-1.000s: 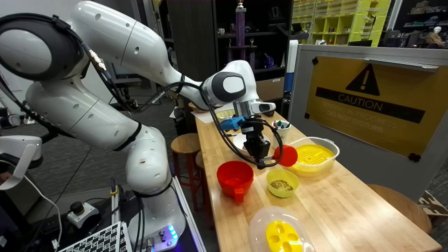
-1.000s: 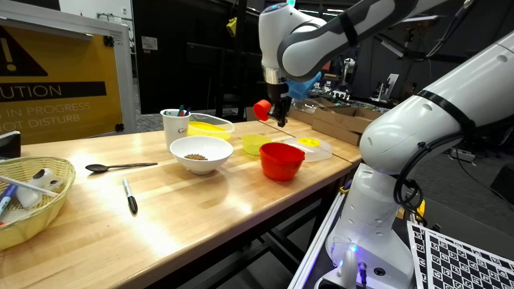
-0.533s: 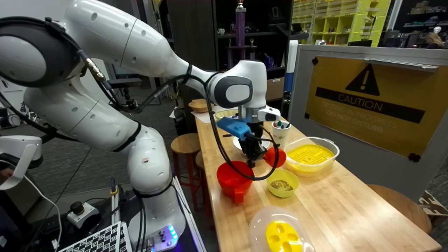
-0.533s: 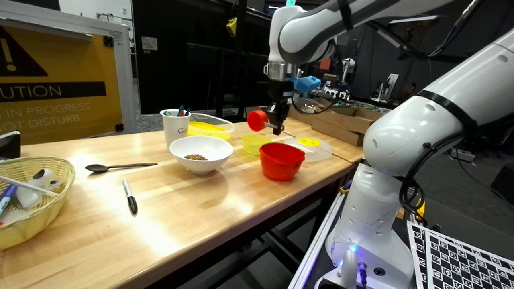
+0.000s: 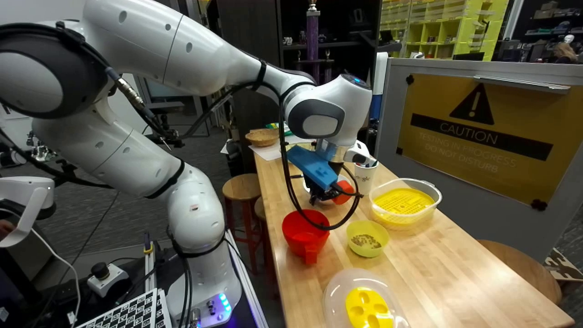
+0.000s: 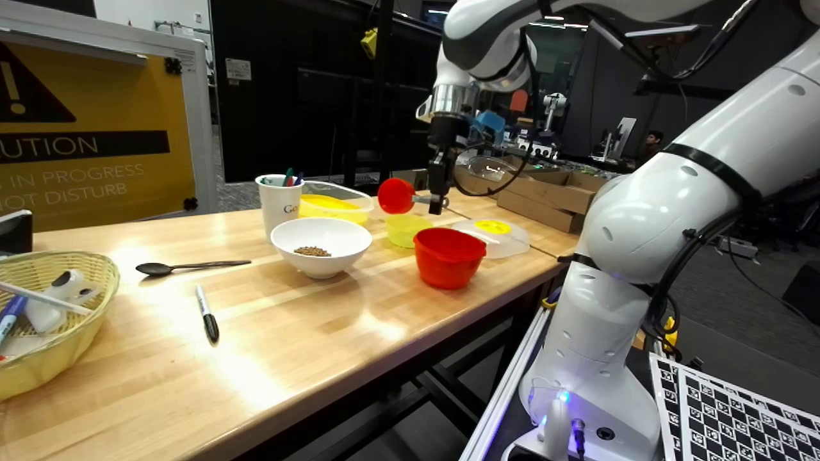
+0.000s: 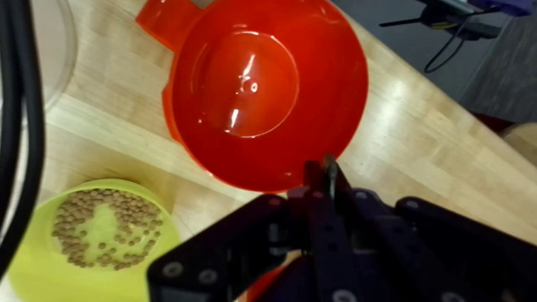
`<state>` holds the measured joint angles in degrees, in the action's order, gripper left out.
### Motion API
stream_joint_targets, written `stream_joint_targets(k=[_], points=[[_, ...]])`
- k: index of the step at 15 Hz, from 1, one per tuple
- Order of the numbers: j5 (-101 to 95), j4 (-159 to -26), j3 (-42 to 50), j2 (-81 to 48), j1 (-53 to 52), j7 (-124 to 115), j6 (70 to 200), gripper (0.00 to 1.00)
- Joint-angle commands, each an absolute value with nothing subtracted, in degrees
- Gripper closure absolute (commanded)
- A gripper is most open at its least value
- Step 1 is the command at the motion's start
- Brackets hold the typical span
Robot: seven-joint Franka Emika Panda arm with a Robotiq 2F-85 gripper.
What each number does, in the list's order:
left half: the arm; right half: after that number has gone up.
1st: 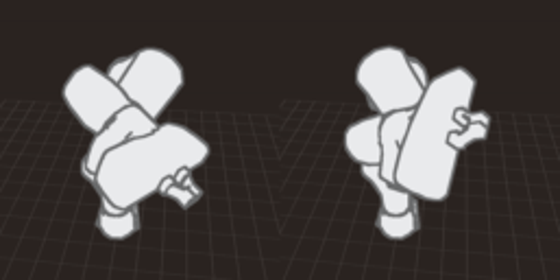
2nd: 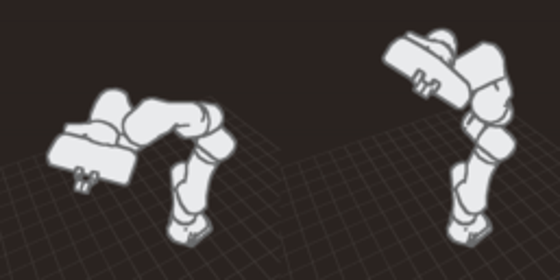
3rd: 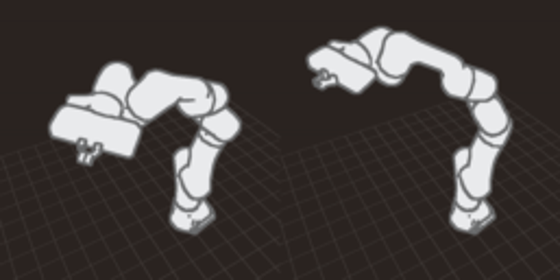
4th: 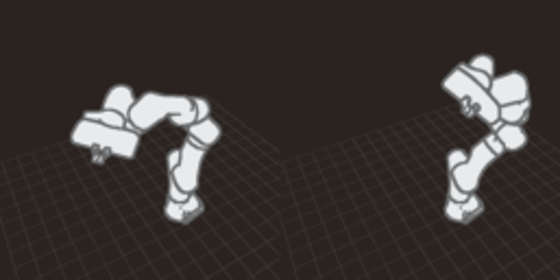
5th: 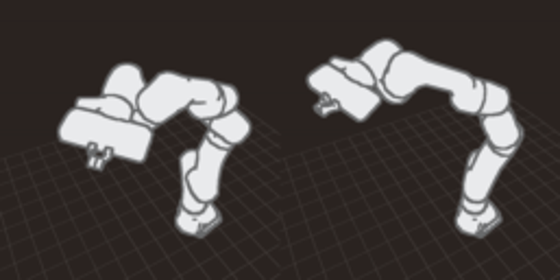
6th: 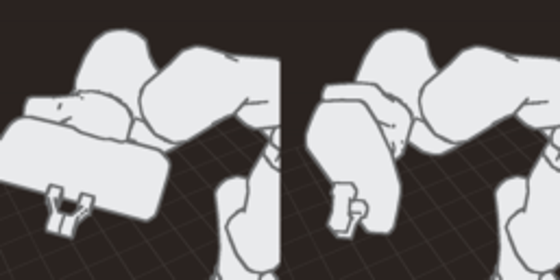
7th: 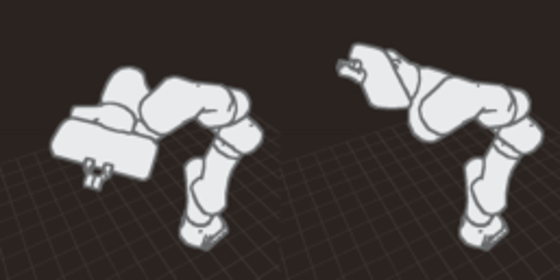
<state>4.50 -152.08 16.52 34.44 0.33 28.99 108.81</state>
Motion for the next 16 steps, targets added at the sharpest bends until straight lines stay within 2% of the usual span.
stream_joint_targets(k=[1,8,16], points=[[8.52,-148.92,18.28,32.00,-1.70,36.59,102.07,0.99],[13.36,-144.89,16.86,28.14,-1.62,48.26,88.77,0.99],[12.89,-144.56,9.48,28.01,-1.99,46.14,89.68,0.99]])
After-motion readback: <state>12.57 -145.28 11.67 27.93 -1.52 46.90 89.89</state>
